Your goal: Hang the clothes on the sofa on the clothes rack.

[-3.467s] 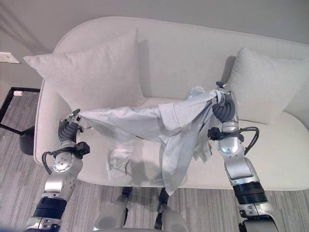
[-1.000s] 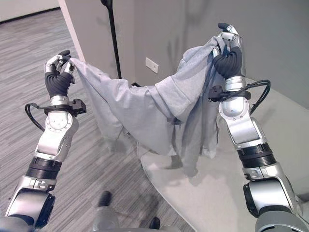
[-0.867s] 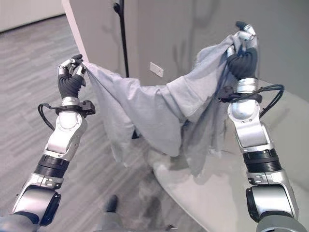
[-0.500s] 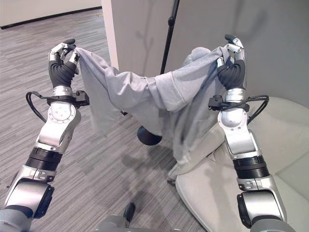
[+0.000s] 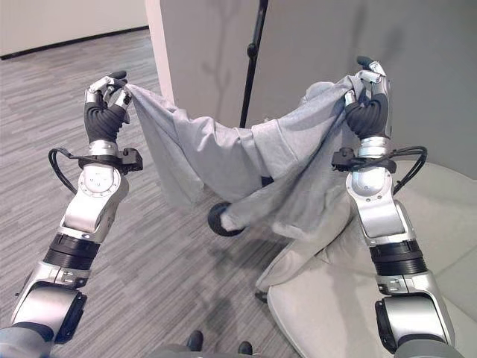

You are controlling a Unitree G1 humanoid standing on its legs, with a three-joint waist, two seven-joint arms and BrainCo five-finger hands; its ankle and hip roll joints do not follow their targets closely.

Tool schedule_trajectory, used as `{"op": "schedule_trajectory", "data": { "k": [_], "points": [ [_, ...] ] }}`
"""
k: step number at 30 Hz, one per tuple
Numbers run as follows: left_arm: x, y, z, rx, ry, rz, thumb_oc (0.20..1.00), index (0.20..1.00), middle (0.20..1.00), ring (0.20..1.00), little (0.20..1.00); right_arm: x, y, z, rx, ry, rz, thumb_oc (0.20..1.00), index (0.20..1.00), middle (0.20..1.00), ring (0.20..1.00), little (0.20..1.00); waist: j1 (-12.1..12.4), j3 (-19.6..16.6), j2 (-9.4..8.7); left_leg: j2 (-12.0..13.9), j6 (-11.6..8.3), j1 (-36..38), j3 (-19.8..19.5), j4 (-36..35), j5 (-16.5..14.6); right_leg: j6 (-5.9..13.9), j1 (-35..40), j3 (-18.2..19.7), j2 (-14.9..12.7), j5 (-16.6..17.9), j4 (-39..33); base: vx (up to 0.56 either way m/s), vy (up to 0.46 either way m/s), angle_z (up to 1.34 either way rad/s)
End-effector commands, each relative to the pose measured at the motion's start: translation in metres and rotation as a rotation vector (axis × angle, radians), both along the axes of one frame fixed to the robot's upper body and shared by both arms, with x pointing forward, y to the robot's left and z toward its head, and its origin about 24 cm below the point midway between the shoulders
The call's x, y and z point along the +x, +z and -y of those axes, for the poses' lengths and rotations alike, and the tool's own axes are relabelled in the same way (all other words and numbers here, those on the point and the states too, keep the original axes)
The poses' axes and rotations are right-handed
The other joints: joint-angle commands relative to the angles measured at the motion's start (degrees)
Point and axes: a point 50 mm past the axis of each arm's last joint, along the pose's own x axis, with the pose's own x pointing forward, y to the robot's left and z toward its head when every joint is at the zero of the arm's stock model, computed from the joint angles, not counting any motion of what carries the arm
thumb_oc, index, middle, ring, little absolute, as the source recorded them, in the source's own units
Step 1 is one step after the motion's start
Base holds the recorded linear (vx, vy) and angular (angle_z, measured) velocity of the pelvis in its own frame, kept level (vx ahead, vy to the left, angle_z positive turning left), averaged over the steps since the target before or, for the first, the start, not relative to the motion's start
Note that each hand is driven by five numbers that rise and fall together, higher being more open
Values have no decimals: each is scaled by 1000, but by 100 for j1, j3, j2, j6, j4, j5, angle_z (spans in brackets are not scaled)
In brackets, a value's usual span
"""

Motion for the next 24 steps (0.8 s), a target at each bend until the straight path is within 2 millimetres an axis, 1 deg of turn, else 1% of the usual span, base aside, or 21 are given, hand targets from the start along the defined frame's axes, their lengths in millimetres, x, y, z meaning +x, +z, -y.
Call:
{"op": "schedule_trajectory", "data": {
  "k": [1, 2, 3, 4, 5, 6, 7, 8, 9, 10, 11, 12, 14, 15, 16, 18, 19, 20, 21, 22, 24],
  "points": [
    [-3, 1, -9, 27, 45, 36, 200, 200, 200, 200, 200, -10, 15, 2, -27, 21, 92, 200, 200, 200, 200, 200, 31, -775, -7, 9, -30, 31, 419, 6, -573, 185, -329, 58, 208, 7, 17, 64, -76, -1],
    [-3, 0, -9, 27, 43, 34, 200, 200, 200, 200, 200, -10, 13, 2, -22, 27, 88, 200, 200, 200, 200, 200, 23, -760, -9, 28, -34, 60, 411, 62, -598, 177, -322, 76, 231, -1, 17, 8, -104, -3],
    [-4, 2, -8, 30, 33, 39, 200, 200, 200, 200, 200, -11, 12, 1, -20, 41, 87, 200, 200, 200, 200, 200, 6, -627, -66, 18, -72, -130, 426, 701, -753, 128, -299, 114, 228, 28, 17, -35, -135, -1],
    [-4, 3, -8, 30, 29, 44, 200, 200, 200, 200, 200, -12, 15, 1, -17, 50, 98, 200, 200, 200, 200, 200, 12, -504, -108, -37, -110, -405, 459, 1196, -839, 108, -282, 117, 196, 58, 21, -19, -105, 0],
    [-4, 3, -8, 31, 29, 45, 200, 200, 200, 200, 200, -11, 15, 1, -16, 50, 98, 200, 200, 200, 200, 200, 9, -510, -94, -22, -110, -431, 449, 1294, -946, 113, -264, 118, 216, 16, 21, -74, -57, 3],
    [-5, 4, -7, 21, 21, 55, 200, 200, 200, 200, 200, -12, 19, -1, -13, 60, 113, 200, 200, 200, 200, 200, 43, -351, -128, -90, -154, -801, 411, 1889, -1004, 82, -232, 153, 165, 37, 26, -78, -26, 8],
    [-5, 4, -7, 7, 17, 57, 200, 200, 200, 200, 200, -12, 21, -1, -13, 63, 123, 200, 200, 200, 200, 200, 50, -250, -117, -112, -160, -1096, 354, 2171, -992, 66, -228, 168, 158, 42, 24, -108, -26, 9],
    [-5, 4, -7, 7, 17, 58, 200, 200, 200, 200, 200, -12, 21, -1, -13, 63, 123, 200, 200, 200, 200, 200, 44, -257, -110, -109, -160, -1124, 349, 2207, -1008, 66, -238, 163, 164, 43, 24, -21, 18, 8],
    [-5, 4, -7, -1, 22, 62, 200, 200, 200, 200, 200, -12, 23, -1, -13, 60, 127, 200, 200, 200, 200, 200, 68, -229, -60, -48, -112, -1376, 303, 1961, -848, 108, -209, 163, 181, 10, 17, 64, 32, 1],
    [-5, 5, -7, 1, 23, 62, 200, 200, 200, 200, 200, -13, 23, -1, -14, 58, 130, 200, 200, 200, 200, 200, 84, -265, -36, 30, -107, -1356, 284, 1632, -697, 121, -215, 176, 203, -1, 17, 116, 52, -9],
    [-5, 6, -6, 6, 19, 64, 200, 200, 200, 200, 200, -13, 24, 0, -18, 54, 133, 200, 200, 200, 200, 200, 107, -287, -15, 108, -131, -1389, 249, 1271, -389, 120, -219, 195, 225, -23, 17, 139, 76, -12],
    [-5, 8, -6, 12, 16, 70, 200, 200, 200, 200, 200, -13, 26, 0, -17, 52, 142, 200, 200, 200, 200, 200, 171, -241, 15, 136, -217, -1677, 265, 769, -150, 110, -158, 209, 257, -168, 17, 134, 84, -9],
    [-4, 11, -4, 18, 9, 81, 200, 200, 200, 200, 200, -12, 28, 2, -6, 31, 160, 200, 200, 200, 200, 200, 278, -177, 45, 65, -348, -1968, 334, 397, 131, 93, -72, 251, 280, -338, 17, 135, 77, -1],
    [-4, 11, -4, 20, 7, 84, 200, 200, 200, 200, 200, -12, 29, 2, -12, 26, 161, 200, 200, 200, 200, 200, 292, -245, 75, 94, -345, -1837, 340, 175, 147, 113, -42, 279, 289, -380, 17, 172, 121, -9],
    [-4, 10, -3, 22, 5, 80, 200, 200, 200, 200, 200, -12, 28, 3, -8, 19, 164, 200, 200, 200, 200, 200, 298, -300, 145, 168, -346, -1696, 339, 79, 347, 139, 1, 323, 308, -397, 17, 196, 161, -30],
    [-5, 11, -2, 28, -1, 86, 200, 200, 200, 200, 200, -13, 28, 3, -11, 14, 167, 200, 200, 200, 200, 200, 289, -344, 176, 178, -352, -1607, 332, 61, 410, 158, 31, 337, 266, -425, 17, 179, 140, -56],
    [-5, 12, -2, 38, -4, 90, 200, 200, 200, 200, 200, -13, 27, 3, -15, 10, 163, 200, 200, 200, 200, 200, 244, -454, 166, 176, -342, -1483, 342, 52, 396, 225, 48, 375, 118, -449, 17, 228, 151, -60],
    [-5, 14, -1, 43, -8, 96, 200, 200, 200, 200, 200, -12, 27, 1, -17, 11, 162, 200, 200, 200, 200, 200, 237, -497, 141, 173, -316, -1426, 382, 54, 351, 267, 51, 397, 35, -467, 17, 230, 152, -43],
    [-5, 14, -1, 43, -8, 96, 200, 200, 200, 200, 200, -12, 27, 1, -17, 11, 163, 200, 200, 200, 200, 200, 246, -496, 133, 168, -312, -1423, 396, 56, 344, 271, 51, 409, 27, -471, 17, 187, 145, -55],
    [-4, 19, -2, 51, -6, 111, 200, 200, 200, 200, 200, -11, 30, -1, -19, 15, 172, 200, 200, 200, 200, 200, 228, -530, 112, 157, -256, -1337, 459, 68, 271, 336, 29, 460, -124, -466, 17, 167, 155, -51],
    [-3, 27, -2, 57, -4, 134, 200, 200, 200, 200, 200, -11, 33, -3, -11, 20, 192, 200, 200, 200, 200, 200, 221, -537, 93, 121, -170, -1283, 563, 97, 183, 412, -3, 521, -273, -443, 65, 165, 170, -35]
  ]
}}
